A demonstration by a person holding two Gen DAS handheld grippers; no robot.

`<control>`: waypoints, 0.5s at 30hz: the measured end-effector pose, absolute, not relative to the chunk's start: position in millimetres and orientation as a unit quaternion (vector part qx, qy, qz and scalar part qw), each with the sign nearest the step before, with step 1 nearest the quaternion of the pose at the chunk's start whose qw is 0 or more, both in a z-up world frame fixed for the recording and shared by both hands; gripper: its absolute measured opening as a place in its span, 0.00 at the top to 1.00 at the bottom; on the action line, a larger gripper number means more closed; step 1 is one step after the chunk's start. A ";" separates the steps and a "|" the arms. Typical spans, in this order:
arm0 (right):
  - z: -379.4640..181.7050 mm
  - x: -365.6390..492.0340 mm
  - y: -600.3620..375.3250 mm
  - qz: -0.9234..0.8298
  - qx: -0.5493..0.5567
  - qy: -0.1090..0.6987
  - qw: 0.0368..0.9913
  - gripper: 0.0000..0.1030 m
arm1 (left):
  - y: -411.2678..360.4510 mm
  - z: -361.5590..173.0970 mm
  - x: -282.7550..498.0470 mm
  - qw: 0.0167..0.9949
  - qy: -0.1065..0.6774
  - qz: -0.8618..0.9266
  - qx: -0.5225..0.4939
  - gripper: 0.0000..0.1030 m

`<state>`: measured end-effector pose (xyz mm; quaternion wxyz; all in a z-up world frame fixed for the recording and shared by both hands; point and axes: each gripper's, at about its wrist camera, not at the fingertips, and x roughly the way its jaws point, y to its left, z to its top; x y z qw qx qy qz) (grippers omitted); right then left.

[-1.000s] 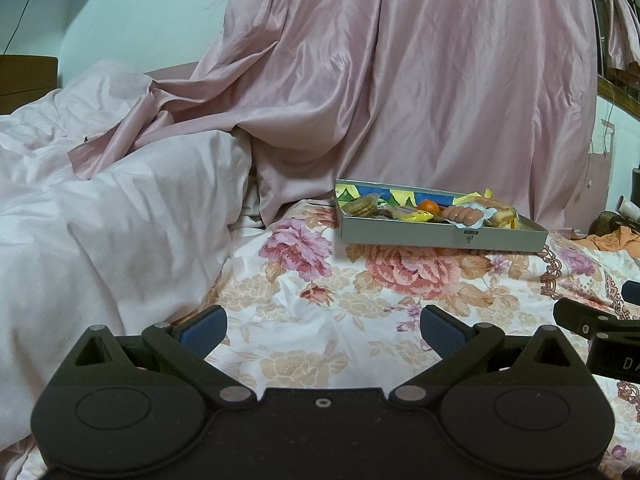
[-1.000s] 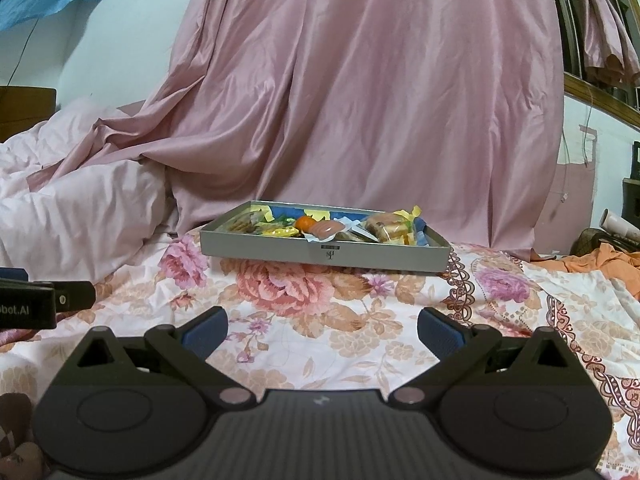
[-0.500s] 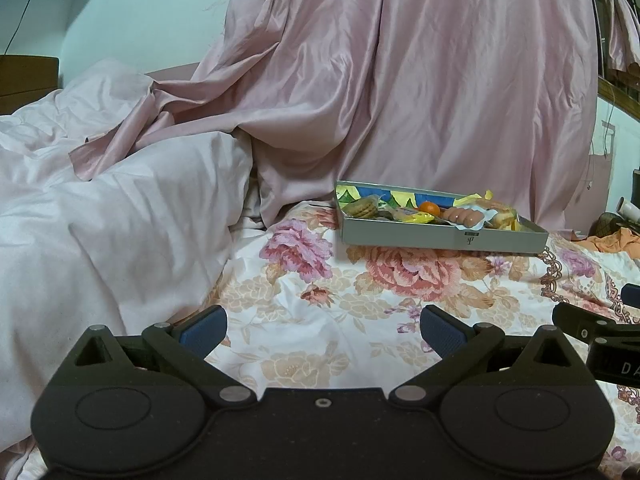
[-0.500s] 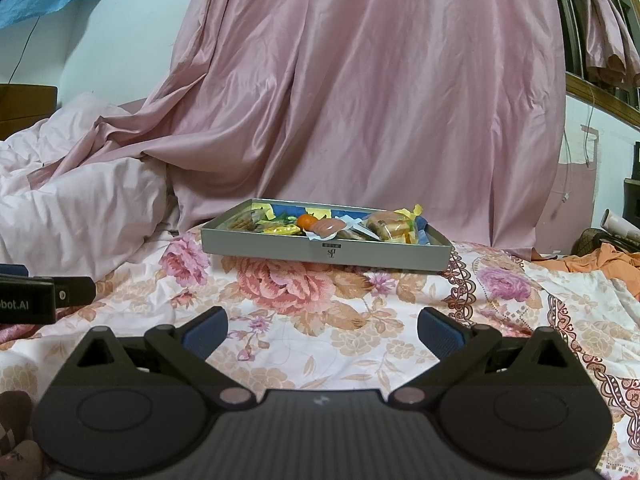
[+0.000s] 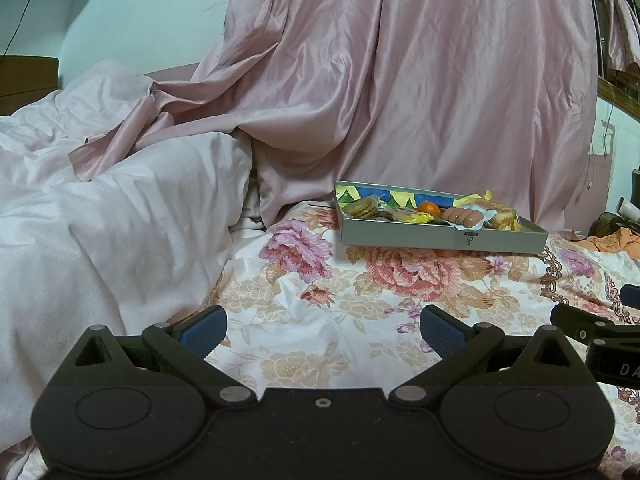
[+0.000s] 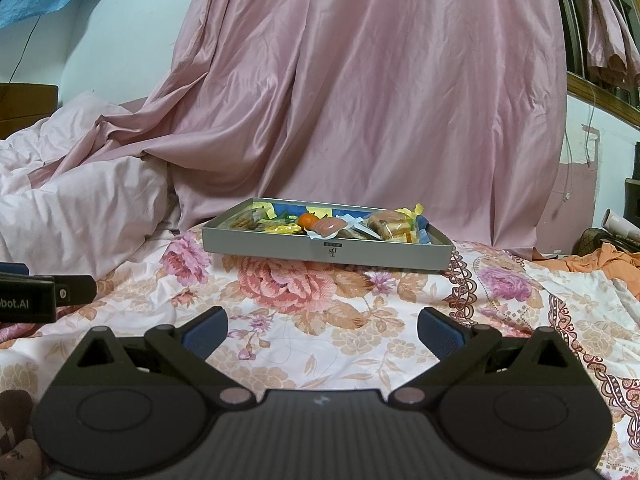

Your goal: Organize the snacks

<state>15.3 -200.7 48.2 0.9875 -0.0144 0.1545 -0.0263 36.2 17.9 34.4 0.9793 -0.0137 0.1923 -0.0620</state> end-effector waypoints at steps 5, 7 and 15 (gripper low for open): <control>48.3 15.2 -200.4 -0.026 -0.015 0.155 0.987 0.00 | 17.8 33.6 36.1 0.979 0.192 -0.062 -0.014 0.01; 48.4 15.2 -200.2 -0.026 -0.015 0.155 0.987 0.00 | 17.9 34.2 36.0 0.979 0.191 -0.062 -0.014 0.01; 48.7 15.1 -200.0 -0.026 -0.015 0.155 0.987 0.00 | 13.6 40.1 36.5 0.979 0.199 -0.050 -0.018 0.01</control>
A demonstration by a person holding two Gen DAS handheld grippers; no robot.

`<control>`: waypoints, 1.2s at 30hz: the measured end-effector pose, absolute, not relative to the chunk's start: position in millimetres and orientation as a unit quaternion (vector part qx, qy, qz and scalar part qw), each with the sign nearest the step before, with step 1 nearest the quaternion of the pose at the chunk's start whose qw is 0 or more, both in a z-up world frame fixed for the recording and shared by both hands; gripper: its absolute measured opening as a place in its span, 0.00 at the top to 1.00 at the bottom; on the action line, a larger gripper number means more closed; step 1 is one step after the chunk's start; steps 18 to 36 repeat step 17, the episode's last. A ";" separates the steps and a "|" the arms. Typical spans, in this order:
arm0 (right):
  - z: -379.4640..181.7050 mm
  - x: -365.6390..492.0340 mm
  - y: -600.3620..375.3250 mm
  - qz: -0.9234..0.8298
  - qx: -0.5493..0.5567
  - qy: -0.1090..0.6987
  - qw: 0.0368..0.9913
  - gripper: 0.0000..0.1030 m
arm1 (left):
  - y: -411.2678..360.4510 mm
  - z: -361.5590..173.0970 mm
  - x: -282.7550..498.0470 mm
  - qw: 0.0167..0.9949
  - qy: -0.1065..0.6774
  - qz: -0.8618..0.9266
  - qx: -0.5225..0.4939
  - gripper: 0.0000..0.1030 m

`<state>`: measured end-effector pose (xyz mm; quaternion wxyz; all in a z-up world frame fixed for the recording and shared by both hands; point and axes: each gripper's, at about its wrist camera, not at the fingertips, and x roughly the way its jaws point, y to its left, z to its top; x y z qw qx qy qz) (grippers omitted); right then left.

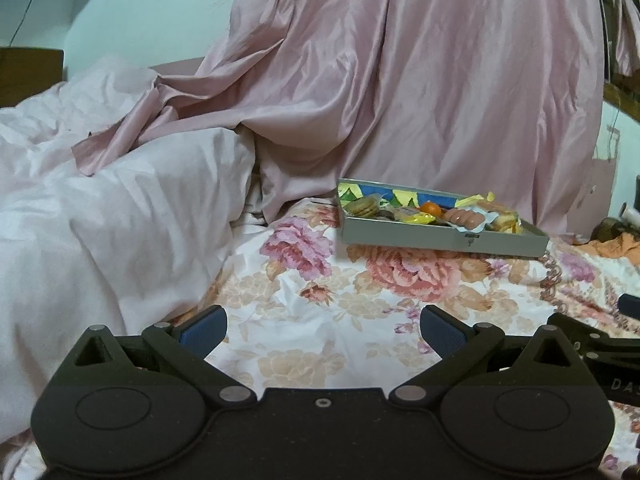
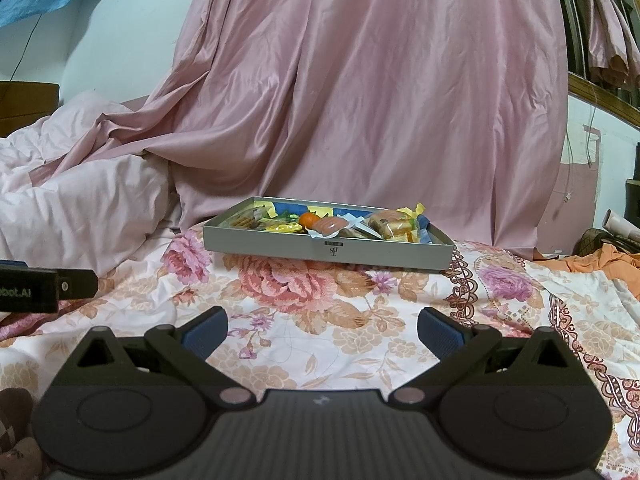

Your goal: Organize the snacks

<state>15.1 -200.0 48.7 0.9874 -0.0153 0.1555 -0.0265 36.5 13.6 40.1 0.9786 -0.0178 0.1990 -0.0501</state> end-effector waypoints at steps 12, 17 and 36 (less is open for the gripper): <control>48.9 15.1 -199.5 -0.026 -0.016 0.156 0.987 0.00 | 7.1 41.1 30.6 0.983 0.180 -0.041 0.005 0.01; 49.0 15.0 -199.0 -0.027 -0.016 0.156 0.987 0.00 | 6.4 41.4 29.1 0.984 0.173 -0.040 0.008 0.01; 49.0 15.0 -199.0 -0.027 -0.016 0.156 0.987 0.00 | 6.4 41.4 29.1 0.984 0.173 -0.040 0.008 0.01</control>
